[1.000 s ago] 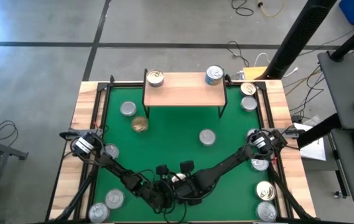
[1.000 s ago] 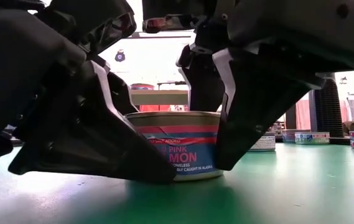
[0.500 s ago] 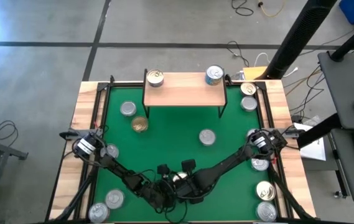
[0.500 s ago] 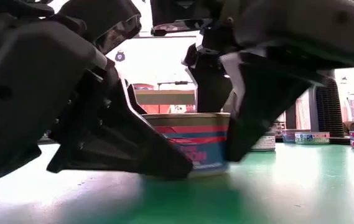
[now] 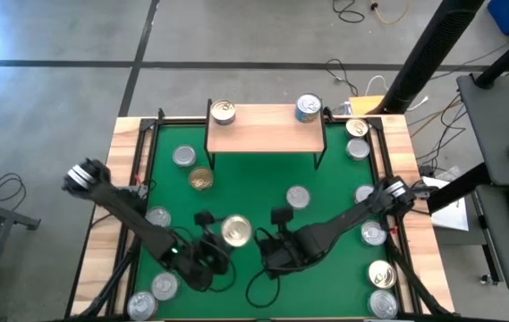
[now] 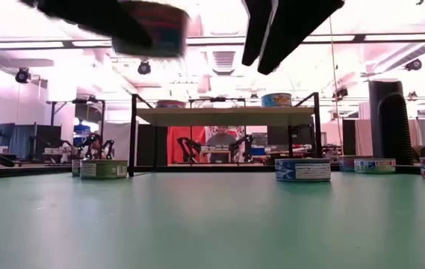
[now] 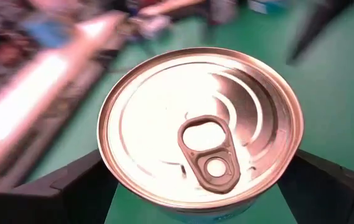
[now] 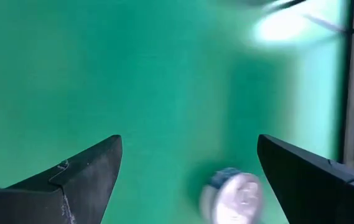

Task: Stack canned seafood by type on shelf
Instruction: Stack the blue pink tuna can on top of the blue pink tuna can on the shelf

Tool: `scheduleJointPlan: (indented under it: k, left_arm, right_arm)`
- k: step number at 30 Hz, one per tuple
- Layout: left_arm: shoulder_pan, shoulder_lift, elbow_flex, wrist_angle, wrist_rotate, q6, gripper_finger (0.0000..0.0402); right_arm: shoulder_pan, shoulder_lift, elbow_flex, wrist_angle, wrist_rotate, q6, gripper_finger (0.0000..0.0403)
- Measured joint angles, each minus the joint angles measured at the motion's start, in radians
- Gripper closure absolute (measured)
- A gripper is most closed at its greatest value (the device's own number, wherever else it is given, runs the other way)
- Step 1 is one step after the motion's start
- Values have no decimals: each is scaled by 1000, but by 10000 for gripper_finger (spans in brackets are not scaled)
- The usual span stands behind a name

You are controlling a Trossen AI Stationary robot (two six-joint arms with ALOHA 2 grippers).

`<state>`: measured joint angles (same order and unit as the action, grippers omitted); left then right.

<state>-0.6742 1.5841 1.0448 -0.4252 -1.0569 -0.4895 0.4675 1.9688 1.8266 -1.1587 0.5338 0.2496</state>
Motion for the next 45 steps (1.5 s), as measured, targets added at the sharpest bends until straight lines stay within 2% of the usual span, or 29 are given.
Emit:
scheduleJointPlan:
  k: [3, 5, 8, 13, 17, 24, 28, 32, 39, 45]
  left_arm:
    - [30, -112, -11, -123, -103, -55, 37]
    - [67, -184, -26, -169, -139, -77, 36]
    - [151, -278, -61, -173, -150, -72, 36]
    - [371, -363, -81, -175, -150, -65, 36]
    - [576, -378, -81, -132, -74, 21, 36]
    - [888, -363, -81, 123, 167, 186, 36]
    - [1009, -342, -80, 227, 226, 189, 35]
    - [1069, -306, -80, 318, 235, 202, 35]
    - [1099, -193, -61, 392, 239, 213, 35]
    - [1122, -92, -24, 396, 348, 166, 35]
  right_arm:
    - [-19, -29, -43, 20, 36, -27, 39]
    - [-36, -53, -81, 101, 36, -65, 39]
    - [-62, -87, -159, 280, 27, -183, 39]
    - [-132, -122, -320, 588, -79, -439, 39]
    - [-234, -156, -436, 794, -147, -561, 39]
    - [-396, -236, -500, 994, -458, -682, 39]
    - [-466, -272, -474, 1015, -508, -738, 39]
    - [-512, -299, -467, 1015, -508, -738, 39]
    - [-524, -332, -465, 911, -508, -792, 39]
    - [-523, -383, -463, 836, -508, -814, 39]
